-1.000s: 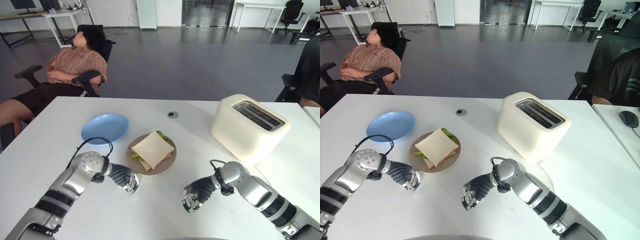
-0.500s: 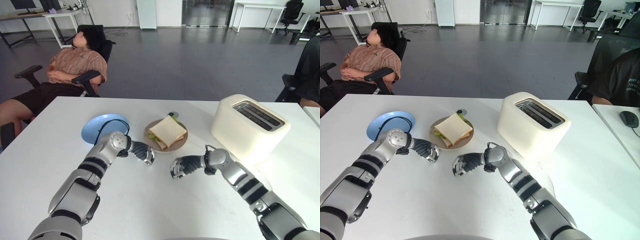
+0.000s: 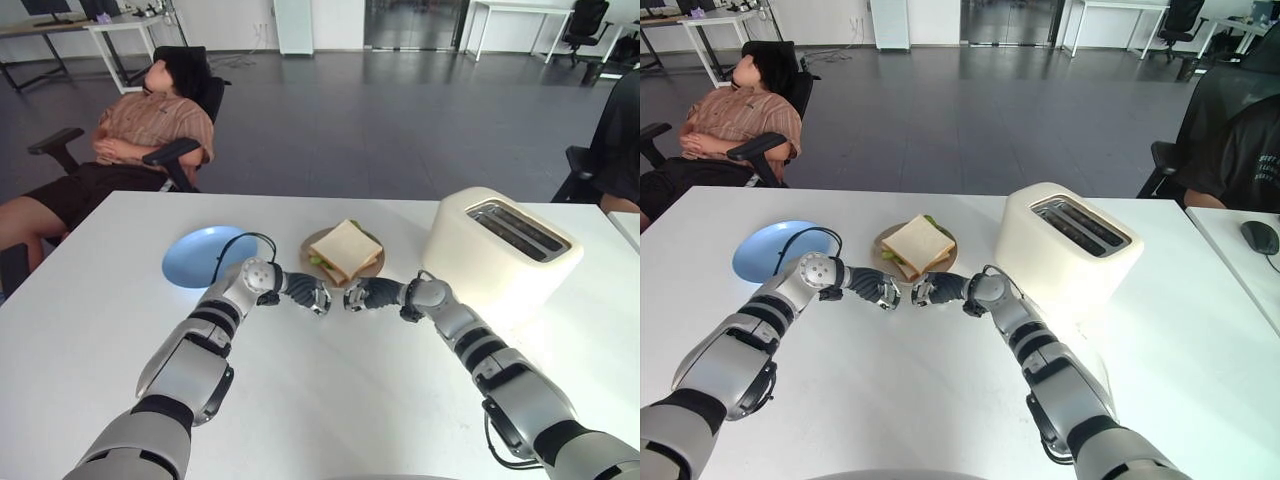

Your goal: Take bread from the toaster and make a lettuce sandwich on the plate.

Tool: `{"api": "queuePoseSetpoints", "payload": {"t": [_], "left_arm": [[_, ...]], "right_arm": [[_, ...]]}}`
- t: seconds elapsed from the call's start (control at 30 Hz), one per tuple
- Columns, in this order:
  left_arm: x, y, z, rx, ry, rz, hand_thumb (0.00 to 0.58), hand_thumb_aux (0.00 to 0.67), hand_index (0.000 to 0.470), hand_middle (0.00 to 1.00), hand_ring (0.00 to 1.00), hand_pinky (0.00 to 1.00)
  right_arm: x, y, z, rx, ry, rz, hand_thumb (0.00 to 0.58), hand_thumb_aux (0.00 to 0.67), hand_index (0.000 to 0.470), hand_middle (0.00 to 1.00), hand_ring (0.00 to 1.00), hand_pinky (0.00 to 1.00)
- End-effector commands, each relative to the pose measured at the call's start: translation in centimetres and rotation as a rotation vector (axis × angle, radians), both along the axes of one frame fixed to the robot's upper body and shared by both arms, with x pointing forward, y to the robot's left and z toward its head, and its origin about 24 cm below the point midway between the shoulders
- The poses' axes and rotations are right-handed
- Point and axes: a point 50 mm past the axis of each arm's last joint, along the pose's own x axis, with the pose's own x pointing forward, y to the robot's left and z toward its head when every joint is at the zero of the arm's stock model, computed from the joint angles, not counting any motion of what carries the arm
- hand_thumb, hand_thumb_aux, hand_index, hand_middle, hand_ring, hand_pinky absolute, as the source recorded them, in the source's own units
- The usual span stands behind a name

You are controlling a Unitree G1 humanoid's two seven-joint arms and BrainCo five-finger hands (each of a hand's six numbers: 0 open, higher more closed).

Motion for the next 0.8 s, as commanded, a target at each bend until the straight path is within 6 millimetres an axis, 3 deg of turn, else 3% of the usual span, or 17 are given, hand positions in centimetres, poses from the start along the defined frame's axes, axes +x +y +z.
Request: {"api": "queuePoseSetpoints", "payload": {"t": [0.03, 0.07, 0.1, 0.13, 0.17, 0.2, 0.23, 0.27, 0.3, 0.4, 0.47, 0.57, 0.8], "left_arm": [[-1.8, 0.3, 3.7, -0.302, 0.046, -0.028, 0.58, 0.67, 0.47, 1.0, 1.0, 1.0], [-2.4, 0.6, 4.8, -0.397, 0.044, -0.019, 0.58, 0.67, 0.47, 1.0, 1.0, 1.0], [-3.1, 1.0, 5.7, -0.493, 0.04, 0.008, 0.58, 0.67, 0.47, 1.0, 1.0, 1.0], [-3.9, 1.5, 6.1, -0.556, 0.04, 0.035, 0.58, 0.67, 0.47, 1.0, 1.0, 1.0], [-4.8, 1.8, 6.2, -0.605, 0.049, 0.061, 0.58, 0.67, 0.47, 1.0, 1.0, 1.0], [-5.7, 2.0, 6.1, -0.665, 0.052, 0.101, 0.58, 0.67, 0.47, 0.0, 0.0, 0.0], [-6.5, 2.2, 5.8, -0.714, 0.046, 0.145, 0.58, 0.67, 0.47, 0.0, 0.0, 0.0], [-7.1, 2.4, 5.7, -0.775, 0.039, 0.196, 0.462, 0.368, 0.258, 0.0, 0.0, 0.0], [-7.2, 2.7, 5.5, -0.84, 0.017, 0.263, 0.0, 0.0, 0.0, 0.0, 0.0, 0.0], [-6.8, 3.7, 5.7, -1.037, -0.163, 0.507, 0.0, 0.0, 0.0, 0.0, 0.0, 0.0], [-7.2, 4.5, 5.5, -1.141, -0.303, 0.659, 0.0, 0.0, 0.0, 0.0, 0.0, 0.0], [-8.1, 4.4, 5.3, -1.21, -0.443, 0.721, 0.0, 0.0, 0.0, 0.0, 0.0, 0.0], [-8.2, 3.6, 4.3, -1.352, -0.481, 0.775, 0.0, 0.0, 0.0, 0.0, 0.0, 0.0]], "right_arm": [[-1.0, -2.3, 3.6, 0.177, -0.051, -0.05, 0.58, 0.67, 0.47, 1.0, 1.0, 1.0], [-1.2, -2.7, 5.3, 0.257, -0.113, -0.085, 0.58, 0.67, 0.47, 1.0, 1.0, 1.0], [-1.5, -3.1, 7.1, 0.355, -0.182, -0.12, 0.559, 0.541, 0.38, 1.0, 1.0, 1.0], [-2.0, -3.4, 8.4, 0.432, -0.225, -0.141, 0.194, 0.123, 0.087, 0.95, 0.95, 0.95], [-2.6, -3.6, 9.3, 0.493, -0.257, -0.154, 0.0, 0.0, 0.0, 0.77, 0.77, 0.77], [-3.3, -3.8, 9.9, 0.543, -0.292, -0.183, 0.0, 0.0, 0.0, 0.22, 0.22, 0.22], [-3.8, -4.1, 10.3, 0.591, -0.319, -0.22, 0.0, 0.0, 0.0, 0.0, 0.0, 0.0], [-4.1, -4.6, 10.6, 0.644, -0.353, -0.277, 0.0, 0.0, 0.0, 0.0, 0.0, 0.0], [-4.3, -5.4, 10.7, 0.677, -0.414, -0.361, 0.0, 0.0, 0.0, 0.0, 0.0, 0.0], [-4.8, -7.5, 10.7, 0.776, -0.555, -0.6, 0.0, 0.0, 0.0, 0.0, 0.0, 0.0], [-5.7, -7.6, 10.0, 0.774, -0.649, -0.653, 0.0, 0.0, 0.0, 0.0, 0.0, 0.0], [-6.8, -6.4, 9.5, 0.766, -0.744, -0.603, 0.0, 0.0, 0.0, 0.0, 0.0, 0.0], [-6.6, -5.1, 7.8, 0.741, -0.747, -0.535, 0.0, 0.0, 0.0, 0.0, 0.0, 0.0]]}}
